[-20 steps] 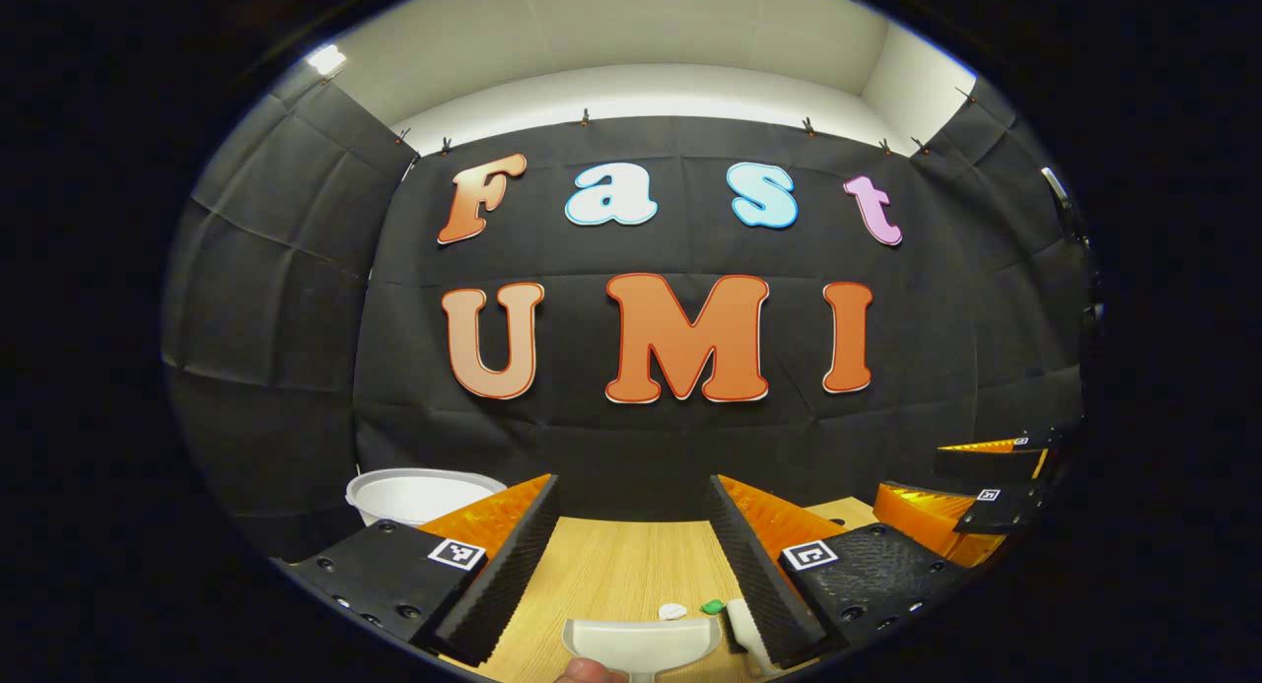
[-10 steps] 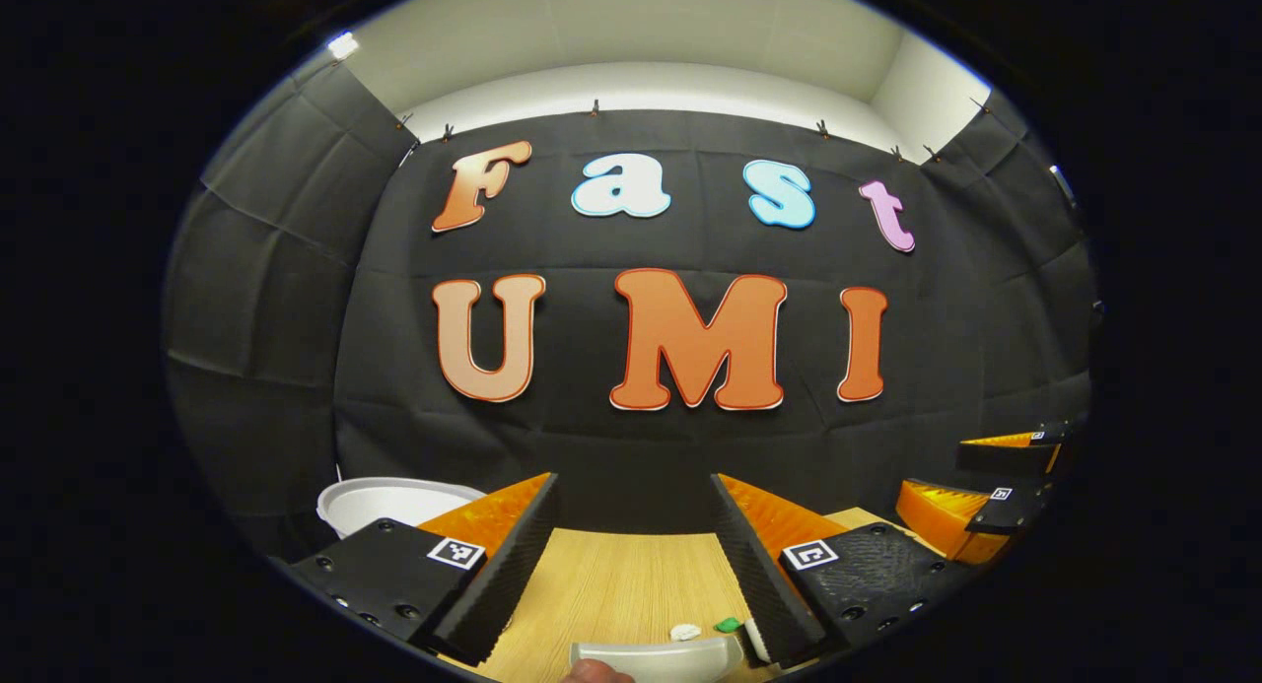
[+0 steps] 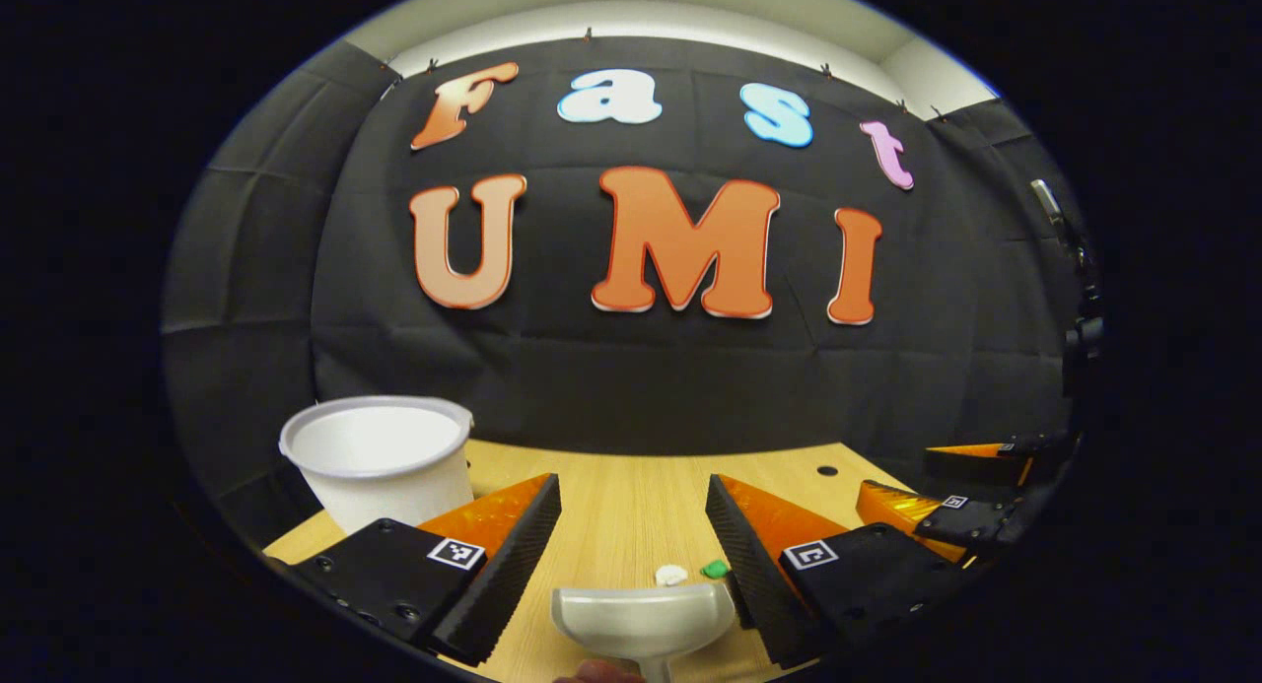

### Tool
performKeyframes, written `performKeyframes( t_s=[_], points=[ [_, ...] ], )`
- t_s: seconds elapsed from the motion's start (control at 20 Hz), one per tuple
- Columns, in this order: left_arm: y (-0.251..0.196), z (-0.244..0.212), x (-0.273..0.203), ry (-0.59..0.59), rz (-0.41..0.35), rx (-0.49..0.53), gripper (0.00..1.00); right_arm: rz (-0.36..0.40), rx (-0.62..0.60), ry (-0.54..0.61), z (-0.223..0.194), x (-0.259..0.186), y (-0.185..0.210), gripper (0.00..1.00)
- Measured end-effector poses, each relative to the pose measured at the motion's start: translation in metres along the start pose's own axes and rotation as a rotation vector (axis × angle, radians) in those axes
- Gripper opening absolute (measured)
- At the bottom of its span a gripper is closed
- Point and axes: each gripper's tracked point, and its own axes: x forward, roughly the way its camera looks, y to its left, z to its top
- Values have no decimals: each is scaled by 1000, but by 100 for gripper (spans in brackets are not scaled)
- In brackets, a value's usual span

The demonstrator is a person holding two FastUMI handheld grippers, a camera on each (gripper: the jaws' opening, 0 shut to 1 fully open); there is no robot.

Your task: Pick up the small broom and dustpan from the desktop, sweep the trash into the dustpan with the broom, and then empty the trash into the garbage bin.

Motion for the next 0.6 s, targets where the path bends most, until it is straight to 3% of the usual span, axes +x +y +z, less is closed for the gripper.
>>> performKeyframes(
  t_s=[0.25,0.45,0.6],
  points=[
    [8,-56,6,192,30,-41,94,9,21,156,-42,13,1,94],
    [9,-104,3,351,42,-71,95,25,-16,252,-72,19,6,94],
    [8,-142,-7,499,35,-78,95,30,-55,386,-114,22,11,94]
  ],
)
